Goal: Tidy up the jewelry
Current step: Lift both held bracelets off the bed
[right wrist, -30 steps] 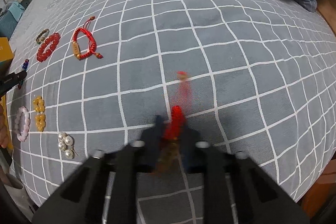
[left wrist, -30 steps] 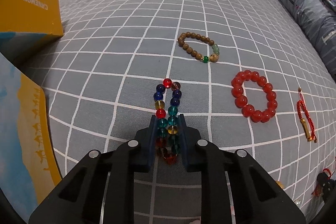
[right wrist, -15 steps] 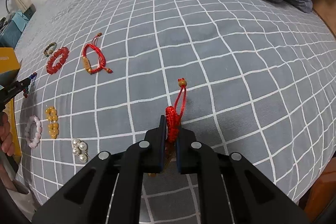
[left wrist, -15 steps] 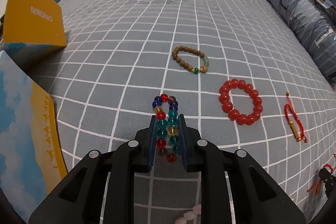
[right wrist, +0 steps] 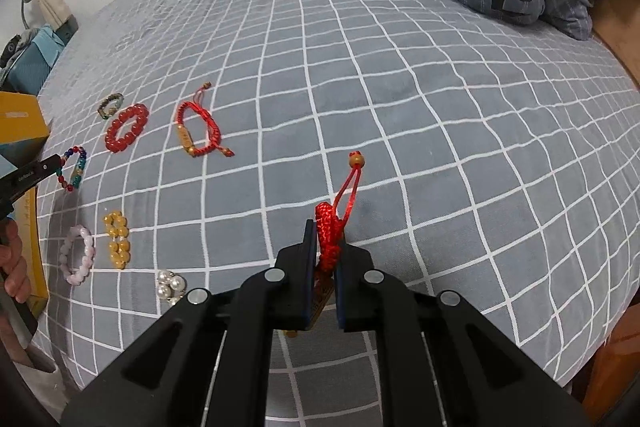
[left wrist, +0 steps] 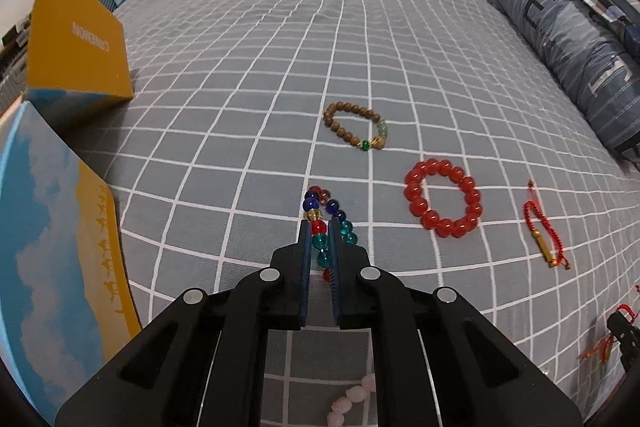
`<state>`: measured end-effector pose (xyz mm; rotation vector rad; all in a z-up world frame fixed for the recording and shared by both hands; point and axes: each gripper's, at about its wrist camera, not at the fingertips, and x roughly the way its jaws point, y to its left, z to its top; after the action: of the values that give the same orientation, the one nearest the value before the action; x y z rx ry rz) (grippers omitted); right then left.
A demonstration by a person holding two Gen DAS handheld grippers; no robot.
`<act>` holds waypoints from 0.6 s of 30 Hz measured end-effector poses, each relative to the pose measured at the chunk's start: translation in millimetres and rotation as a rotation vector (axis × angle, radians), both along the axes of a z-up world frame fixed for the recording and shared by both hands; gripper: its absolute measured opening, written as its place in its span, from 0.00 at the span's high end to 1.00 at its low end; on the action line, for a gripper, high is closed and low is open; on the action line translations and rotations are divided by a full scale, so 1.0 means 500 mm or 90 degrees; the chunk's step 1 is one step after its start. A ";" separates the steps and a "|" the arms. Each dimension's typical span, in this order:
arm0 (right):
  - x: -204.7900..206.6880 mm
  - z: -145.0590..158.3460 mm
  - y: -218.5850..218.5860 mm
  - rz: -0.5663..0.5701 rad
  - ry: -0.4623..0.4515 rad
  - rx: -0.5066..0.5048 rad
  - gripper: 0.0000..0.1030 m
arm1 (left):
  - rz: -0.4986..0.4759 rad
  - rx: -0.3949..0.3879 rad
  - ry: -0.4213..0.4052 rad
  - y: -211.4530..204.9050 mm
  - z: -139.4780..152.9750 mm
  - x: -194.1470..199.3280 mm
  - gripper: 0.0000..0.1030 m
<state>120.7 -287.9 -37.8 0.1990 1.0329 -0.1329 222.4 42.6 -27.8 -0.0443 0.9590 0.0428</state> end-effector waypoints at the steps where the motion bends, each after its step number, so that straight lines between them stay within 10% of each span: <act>1: 0.000 0.002 0.001 0.000 -0.003 0.000 0.93 | -0.002 -0.001 -0.006 -0.002 0.007 -0.005 0.93; 18: -0.015 0.045 0.012 0.011 -0.079 -0.034 0.93 | -0.052 -0.012 -0.113 -0.052 0.106 -0.078 1.00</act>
<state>113.3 -281.9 -15.5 0.1483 0.9070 -0.1314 183.4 16.4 25.0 -0.0260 0.7827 -0.0453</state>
